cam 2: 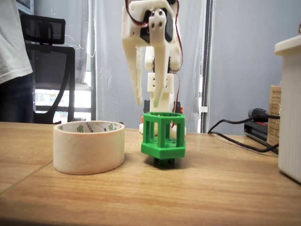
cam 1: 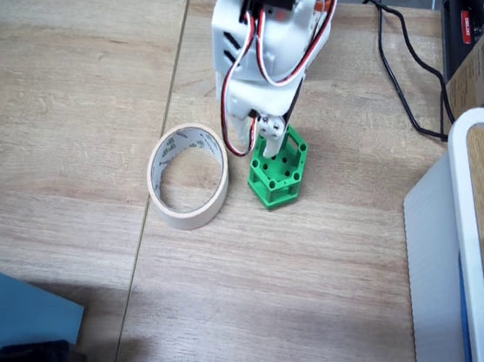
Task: Grasp a component and put it in the bin.
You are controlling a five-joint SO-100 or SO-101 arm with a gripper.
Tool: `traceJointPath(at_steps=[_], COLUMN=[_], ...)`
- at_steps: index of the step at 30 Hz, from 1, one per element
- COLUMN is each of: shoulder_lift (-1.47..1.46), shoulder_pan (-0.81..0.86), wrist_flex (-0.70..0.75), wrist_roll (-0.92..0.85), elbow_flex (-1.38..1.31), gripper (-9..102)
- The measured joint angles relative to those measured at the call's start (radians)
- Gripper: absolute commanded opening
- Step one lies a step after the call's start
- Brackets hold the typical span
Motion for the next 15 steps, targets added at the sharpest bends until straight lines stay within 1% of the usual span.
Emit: traceJointPath(at_steps=[8,15], shoulder_lift=[-0.091,-0.103], shoulder_pan=[0.000,-0.002], wrist_flex=[-0.018,-0.018], wrist_roll=[0.000,0.000], elbow_flex=[0.000,0.000], gripper=[12,12])
